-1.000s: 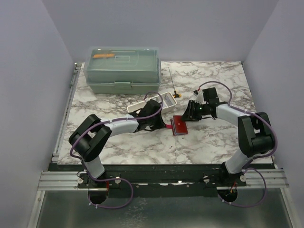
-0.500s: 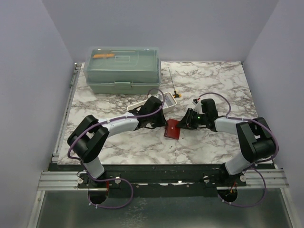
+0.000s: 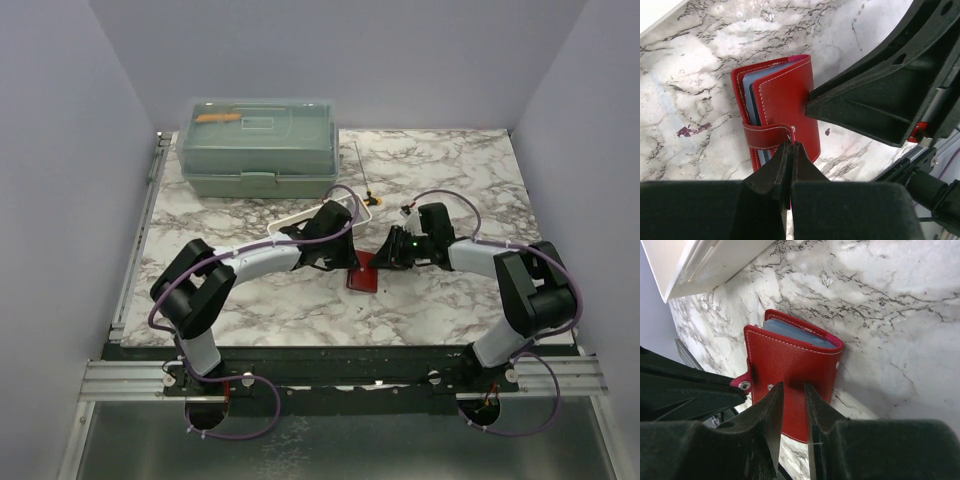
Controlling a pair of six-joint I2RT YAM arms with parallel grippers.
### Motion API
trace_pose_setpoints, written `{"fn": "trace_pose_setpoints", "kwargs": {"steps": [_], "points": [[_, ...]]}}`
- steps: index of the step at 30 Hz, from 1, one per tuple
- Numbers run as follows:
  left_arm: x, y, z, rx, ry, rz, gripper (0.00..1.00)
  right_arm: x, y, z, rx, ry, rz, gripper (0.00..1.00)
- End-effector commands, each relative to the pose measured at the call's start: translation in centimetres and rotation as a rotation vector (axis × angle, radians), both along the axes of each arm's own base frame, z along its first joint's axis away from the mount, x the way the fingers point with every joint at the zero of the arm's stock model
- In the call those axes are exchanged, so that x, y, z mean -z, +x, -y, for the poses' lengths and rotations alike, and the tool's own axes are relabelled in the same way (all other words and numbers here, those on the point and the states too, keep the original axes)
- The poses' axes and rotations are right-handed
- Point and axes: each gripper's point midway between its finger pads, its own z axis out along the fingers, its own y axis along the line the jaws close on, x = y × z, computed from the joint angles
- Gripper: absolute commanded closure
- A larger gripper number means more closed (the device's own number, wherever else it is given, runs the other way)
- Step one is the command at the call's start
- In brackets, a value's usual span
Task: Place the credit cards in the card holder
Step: Close the card holder at the center of the board.
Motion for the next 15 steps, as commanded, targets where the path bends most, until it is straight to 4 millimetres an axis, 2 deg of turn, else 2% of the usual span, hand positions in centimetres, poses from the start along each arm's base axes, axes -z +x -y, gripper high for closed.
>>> {"fn": "trace_pose_setpoints", "kwargs": {"steps": [1, 7, 15], "points": [[1.1, -1.1, 0.9, 0.103, 0.042, -0.052, 1.00, 1.0, -0.2, 0.2, -0.057, -0.056, -0.009, 0.73], [1.7, -1.1, 1.3, 0.129, 0.059, -0.075, 1.00, 2.2, -1.0, -0.1, -0.110, -0.086, -0.052, 0.73], [1.8, -0.7, 1.7, 0.140, 0.064, -0.076, 1.00, 2.5, -1.0, -0.3, -0.124, -0.109, -0.053, 0.73]]}}
